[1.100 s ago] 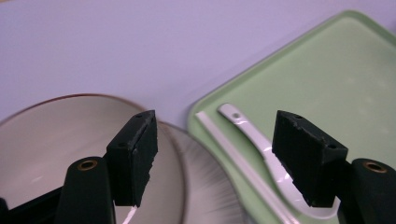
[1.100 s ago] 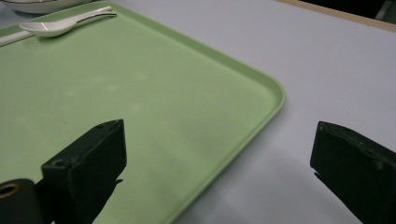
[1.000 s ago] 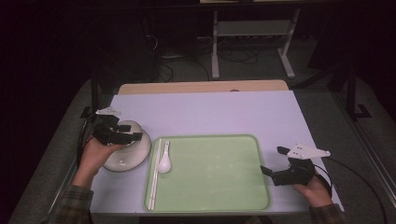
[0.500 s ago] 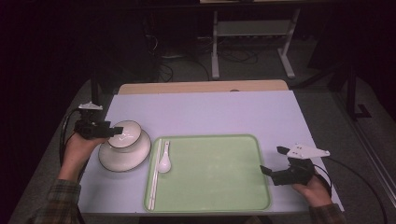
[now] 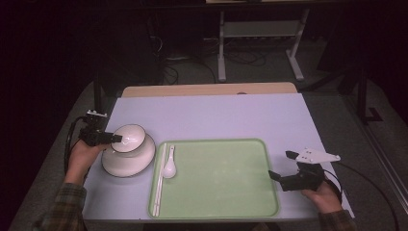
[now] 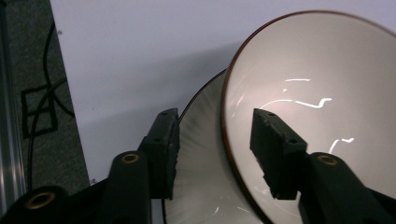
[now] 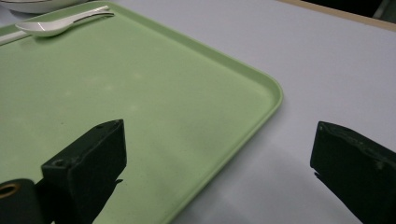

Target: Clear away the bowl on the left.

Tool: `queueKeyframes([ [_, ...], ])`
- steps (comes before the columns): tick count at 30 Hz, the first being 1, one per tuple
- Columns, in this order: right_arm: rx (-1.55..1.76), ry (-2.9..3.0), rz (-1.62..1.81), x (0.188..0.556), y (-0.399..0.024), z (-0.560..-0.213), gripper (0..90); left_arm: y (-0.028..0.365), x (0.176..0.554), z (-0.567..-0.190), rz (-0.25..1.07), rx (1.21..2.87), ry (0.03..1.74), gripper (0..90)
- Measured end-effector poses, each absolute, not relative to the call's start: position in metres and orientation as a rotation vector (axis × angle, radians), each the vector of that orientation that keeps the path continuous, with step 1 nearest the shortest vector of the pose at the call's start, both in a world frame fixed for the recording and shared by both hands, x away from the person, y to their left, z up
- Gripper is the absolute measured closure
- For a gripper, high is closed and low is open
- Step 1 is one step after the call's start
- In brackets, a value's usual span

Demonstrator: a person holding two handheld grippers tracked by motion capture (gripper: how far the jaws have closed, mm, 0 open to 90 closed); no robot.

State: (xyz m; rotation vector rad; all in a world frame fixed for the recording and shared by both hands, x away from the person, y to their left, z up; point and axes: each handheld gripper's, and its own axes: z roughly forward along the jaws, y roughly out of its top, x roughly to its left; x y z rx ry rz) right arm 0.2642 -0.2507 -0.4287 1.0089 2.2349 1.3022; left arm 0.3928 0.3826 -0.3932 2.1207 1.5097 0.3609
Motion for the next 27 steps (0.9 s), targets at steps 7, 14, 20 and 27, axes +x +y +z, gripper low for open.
queueKeyframes([
  [7,1.010,2.236,1.300,0.264,-0.250,-0.429,2.8,0.381,0.394,-0.399,0.287,2.120,1.513,72.7],
  [14,1.008,2.235,1.302,0.264,-0.251,-0.429,2.8,0.380,0.396,-0.398,0.260,2.093,1.528,79.8],
  [20,1.009,2.232,1.305,0.264,-0.251,-0.428,2.8,0.377,0.396,-0.394,0.253,2.084,1.504,82.8],
  [27,1.011,2.230,1.307,0.264,-0.251,-0.428,2.8,0.371,0.392,-0.384,0.250,2.068,1.457,82.4],
])
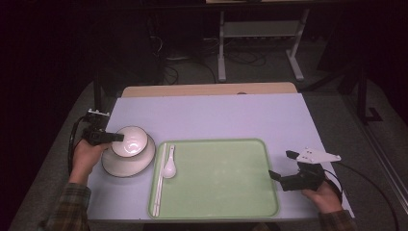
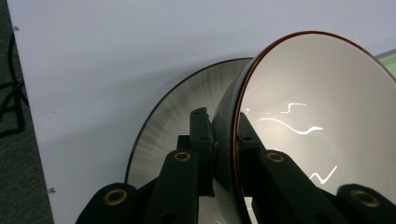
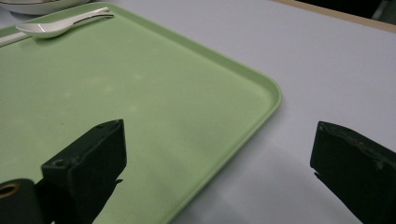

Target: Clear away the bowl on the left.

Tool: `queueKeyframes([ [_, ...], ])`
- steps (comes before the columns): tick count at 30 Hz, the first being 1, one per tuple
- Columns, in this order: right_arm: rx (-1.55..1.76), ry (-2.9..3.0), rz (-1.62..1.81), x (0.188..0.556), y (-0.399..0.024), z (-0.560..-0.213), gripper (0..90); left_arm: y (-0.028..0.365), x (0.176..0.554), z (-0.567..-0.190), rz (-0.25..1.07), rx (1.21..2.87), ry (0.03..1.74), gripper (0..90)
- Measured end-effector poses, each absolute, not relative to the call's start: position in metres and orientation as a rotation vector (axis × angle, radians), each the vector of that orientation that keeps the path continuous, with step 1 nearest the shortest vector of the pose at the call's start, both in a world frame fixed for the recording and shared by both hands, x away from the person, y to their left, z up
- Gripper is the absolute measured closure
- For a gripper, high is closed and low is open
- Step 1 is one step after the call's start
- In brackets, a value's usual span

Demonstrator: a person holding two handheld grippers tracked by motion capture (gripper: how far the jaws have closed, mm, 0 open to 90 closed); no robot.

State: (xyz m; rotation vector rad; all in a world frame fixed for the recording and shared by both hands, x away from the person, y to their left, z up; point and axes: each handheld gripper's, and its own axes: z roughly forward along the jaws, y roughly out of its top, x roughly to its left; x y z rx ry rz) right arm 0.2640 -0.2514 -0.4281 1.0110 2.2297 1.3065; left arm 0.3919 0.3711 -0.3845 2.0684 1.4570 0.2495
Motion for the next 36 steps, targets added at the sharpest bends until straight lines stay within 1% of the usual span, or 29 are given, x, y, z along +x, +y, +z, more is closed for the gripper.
queueKeyframes([
  [4,1.010,2.232,1.304,0.264,-0.251,-0.428,2.8,0.364,0.390,-0.376,0.256,2.071,1.413,82.3],
  [9,1.011,2.229,1.308,0.264,-0.251,-0.428,2.8,0.343,0.389,-0.366,0.241,2.088,1.339,82.3],
  [16,1.006,2.229,1.310,0.264,-0.251,-0.427,2.8,0.306,0.391,-0.356,0.211,2.127,1.219,82.3],
  [21,1.004,2.227,1.314,0.263,-0.251,-0.427,2.8,0.277,0.393,-0.350,0.164,2.148,1.131,82.3],
  [30,1.001,2.227,1.320,0.263,-0.250,-0.426,2.8,0.225,0.400,-0.350,0.108,2.197,1.031,82.2],
  [36,0.999,2.227,1.322,0.263,-0.250,-0.426,2.8,0.191,0.407,-0.358,0.074,2.230,0.980,82.2],
])
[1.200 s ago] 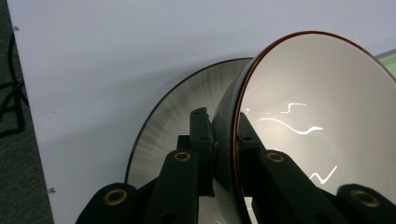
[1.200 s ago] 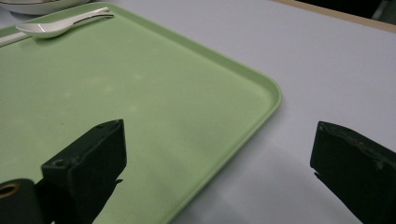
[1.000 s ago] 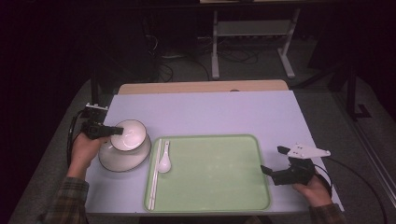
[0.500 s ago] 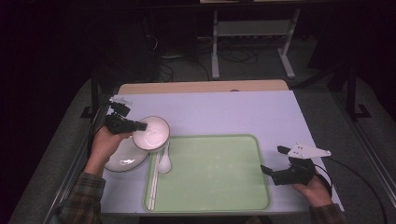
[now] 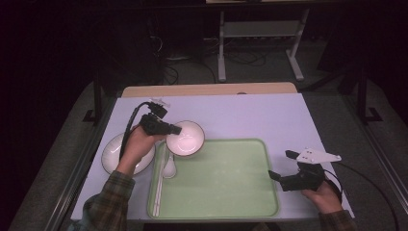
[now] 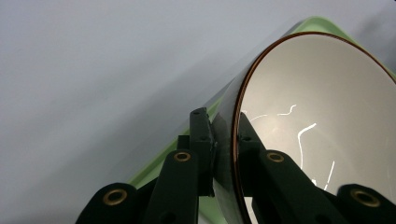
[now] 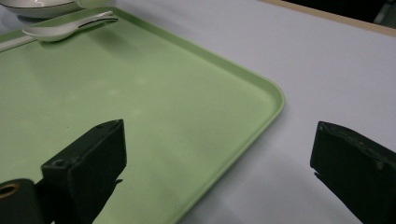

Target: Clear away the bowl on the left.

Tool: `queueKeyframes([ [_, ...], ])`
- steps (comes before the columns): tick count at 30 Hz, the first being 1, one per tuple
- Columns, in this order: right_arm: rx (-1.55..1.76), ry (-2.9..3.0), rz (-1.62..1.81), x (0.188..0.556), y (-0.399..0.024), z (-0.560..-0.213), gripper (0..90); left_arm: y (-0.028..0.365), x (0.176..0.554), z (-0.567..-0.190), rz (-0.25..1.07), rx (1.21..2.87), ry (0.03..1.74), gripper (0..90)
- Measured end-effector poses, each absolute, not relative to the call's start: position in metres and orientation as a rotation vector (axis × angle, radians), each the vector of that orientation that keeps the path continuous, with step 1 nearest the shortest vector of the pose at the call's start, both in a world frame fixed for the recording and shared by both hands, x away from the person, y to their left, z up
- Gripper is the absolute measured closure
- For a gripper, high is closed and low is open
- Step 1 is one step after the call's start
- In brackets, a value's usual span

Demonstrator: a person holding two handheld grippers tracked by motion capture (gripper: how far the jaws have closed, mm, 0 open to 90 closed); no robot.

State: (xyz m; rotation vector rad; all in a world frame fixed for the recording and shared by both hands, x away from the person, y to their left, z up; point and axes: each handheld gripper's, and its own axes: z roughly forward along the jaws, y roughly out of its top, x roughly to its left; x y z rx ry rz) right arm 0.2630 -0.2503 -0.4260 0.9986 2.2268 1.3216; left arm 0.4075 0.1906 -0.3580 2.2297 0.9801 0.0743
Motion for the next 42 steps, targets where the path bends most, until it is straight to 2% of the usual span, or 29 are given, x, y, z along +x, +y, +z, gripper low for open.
queueKeyframes([
  [22,0.995,2.227,1.333,0.263,-0.252,-0.426,2.8,0.085,0.434,-0.397,-0.034,2.305,0.904,82.1],
  [29,0.999,2.224,1.340,0.263,-0.252,-0.426,2.8,0.063,0.441,-0.407,-0.054,2.306,0.903,81.9],
  [36,0.995,2.224,1.344,0.262,-0.253,-0.425,2.8,0.060,0.444,-0.413,-0.080,2.277,0.907,80.8],
  [38,0.994,2.225,1.344,0.262,-0.252,-0.425,2.8,0.062,0.444,-0.415,-0.086,2.275,0.899,77.7],
  [42,0.995,2.227,1.343,0.262,-0.252,-0.426,2.8,0.065,0.443,-0.413,-0.098,2.269,0.893,63.1],
])
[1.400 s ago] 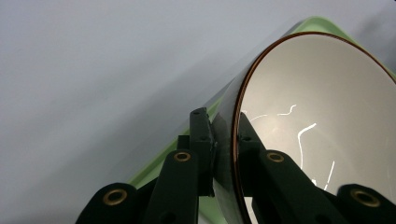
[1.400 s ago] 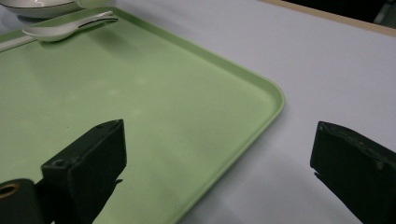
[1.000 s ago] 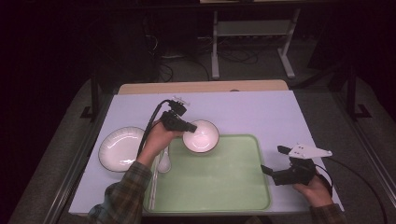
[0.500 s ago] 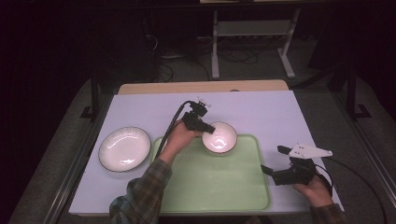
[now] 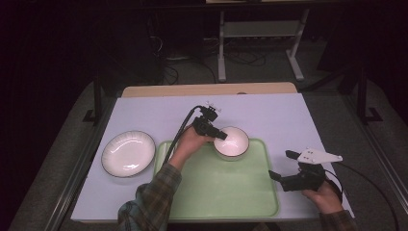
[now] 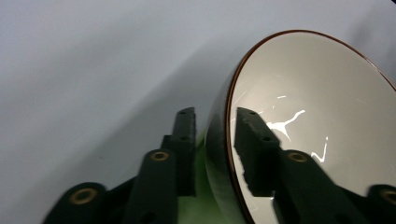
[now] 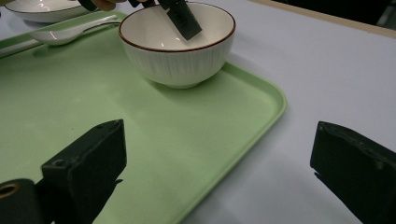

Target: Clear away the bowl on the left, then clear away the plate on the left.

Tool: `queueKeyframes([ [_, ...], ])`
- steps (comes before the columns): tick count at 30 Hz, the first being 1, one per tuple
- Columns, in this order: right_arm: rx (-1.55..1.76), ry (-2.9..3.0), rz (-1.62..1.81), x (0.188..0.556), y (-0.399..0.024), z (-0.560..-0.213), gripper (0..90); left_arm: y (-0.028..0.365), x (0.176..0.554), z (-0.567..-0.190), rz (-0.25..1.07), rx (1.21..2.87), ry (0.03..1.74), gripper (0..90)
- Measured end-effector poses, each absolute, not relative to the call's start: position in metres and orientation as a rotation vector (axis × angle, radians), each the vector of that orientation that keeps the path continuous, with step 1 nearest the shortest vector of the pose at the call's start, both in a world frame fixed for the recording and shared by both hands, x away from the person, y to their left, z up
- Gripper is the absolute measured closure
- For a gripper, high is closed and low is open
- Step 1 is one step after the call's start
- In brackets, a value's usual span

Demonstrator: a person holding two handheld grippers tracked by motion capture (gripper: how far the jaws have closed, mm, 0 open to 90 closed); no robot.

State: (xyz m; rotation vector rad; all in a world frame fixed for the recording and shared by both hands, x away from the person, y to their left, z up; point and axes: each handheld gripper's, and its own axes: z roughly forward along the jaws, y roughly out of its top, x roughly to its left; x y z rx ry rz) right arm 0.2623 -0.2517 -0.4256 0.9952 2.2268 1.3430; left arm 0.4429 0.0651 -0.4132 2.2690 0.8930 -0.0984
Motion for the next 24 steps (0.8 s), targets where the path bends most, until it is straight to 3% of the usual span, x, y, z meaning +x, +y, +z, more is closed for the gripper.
queueKeyframes([
  [9,0.995,2.226,1.343,0.262,-0.252,-0.426,3.2,0.088,0.429,-0.392,-0.060,2.242,0.866,34.8],
  [24,0.991,2.229,1.333,0.262,-0.251,-0.426,3.3,0.159,0.409,-0.374,0.031,2.222,0.949,29.0],
])
